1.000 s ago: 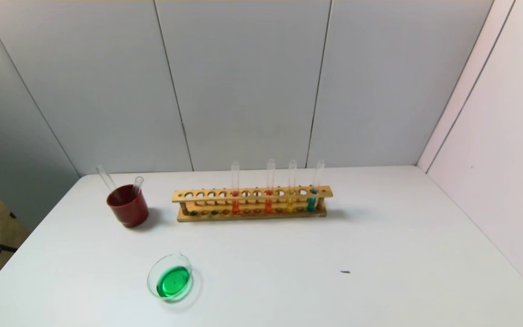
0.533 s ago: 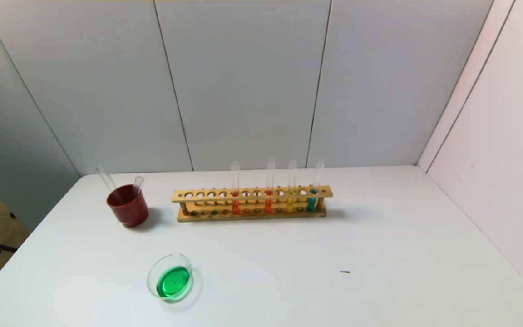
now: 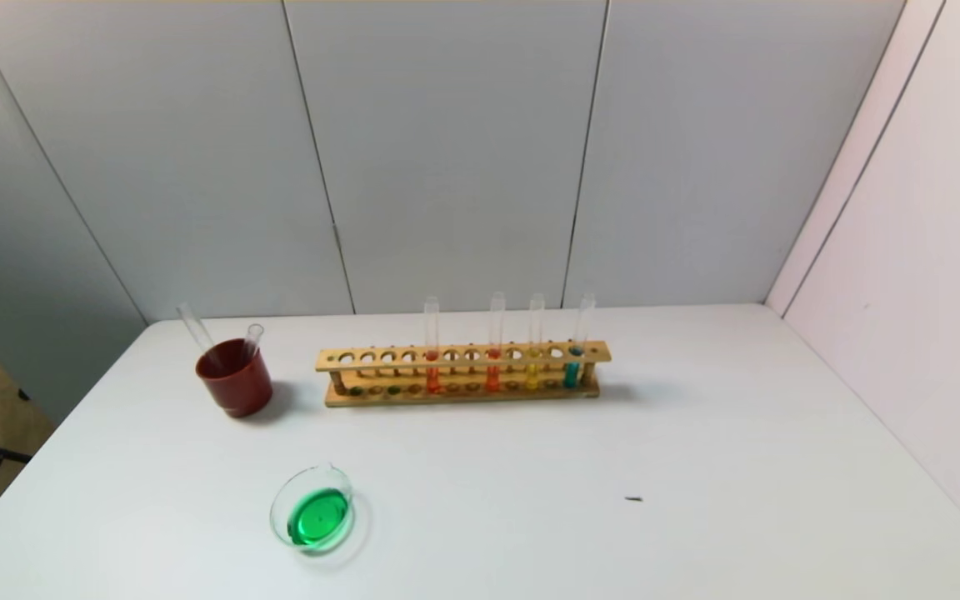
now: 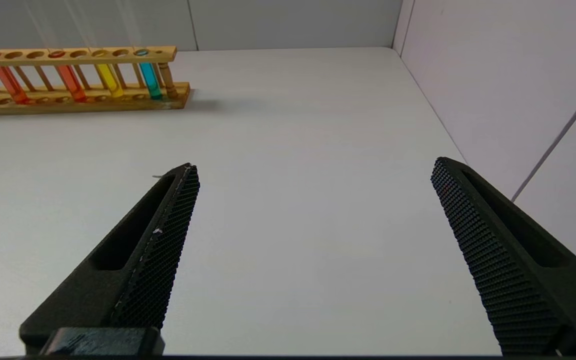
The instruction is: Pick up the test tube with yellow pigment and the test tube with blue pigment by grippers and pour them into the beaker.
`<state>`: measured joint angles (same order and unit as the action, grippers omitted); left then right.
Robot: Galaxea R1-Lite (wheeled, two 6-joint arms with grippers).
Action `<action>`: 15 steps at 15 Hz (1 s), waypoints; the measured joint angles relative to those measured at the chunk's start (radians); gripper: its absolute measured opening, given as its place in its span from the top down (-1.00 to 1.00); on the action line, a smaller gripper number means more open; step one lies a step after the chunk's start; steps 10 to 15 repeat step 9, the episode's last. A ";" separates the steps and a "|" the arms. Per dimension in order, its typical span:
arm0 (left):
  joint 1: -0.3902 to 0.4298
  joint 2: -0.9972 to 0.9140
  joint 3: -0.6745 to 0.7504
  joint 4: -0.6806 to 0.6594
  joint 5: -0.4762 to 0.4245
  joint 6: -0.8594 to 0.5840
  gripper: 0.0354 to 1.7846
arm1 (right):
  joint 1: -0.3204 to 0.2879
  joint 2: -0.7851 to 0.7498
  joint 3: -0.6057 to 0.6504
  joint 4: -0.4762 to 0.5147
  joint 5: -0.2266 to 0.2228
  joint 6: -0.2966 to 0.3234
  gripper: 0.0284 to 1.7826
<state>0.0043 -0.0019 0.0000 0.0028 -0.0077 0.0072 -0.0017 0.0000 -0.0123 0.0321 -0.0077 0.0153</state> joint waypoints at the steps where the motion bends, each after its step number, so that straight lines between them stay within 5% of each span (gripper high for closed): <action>1: 0.000 0.000 0.000 0.000 0.000 0.000 -0.96 | 0.000 0.000 0.000 0.000 0.000 0.000 -0.91; 15: 0.000 0.000 0.000 0.000 0.000 0.000 -0.96 | 0.000 0.000 0.000 0.000 0.000 -0.001 -0.91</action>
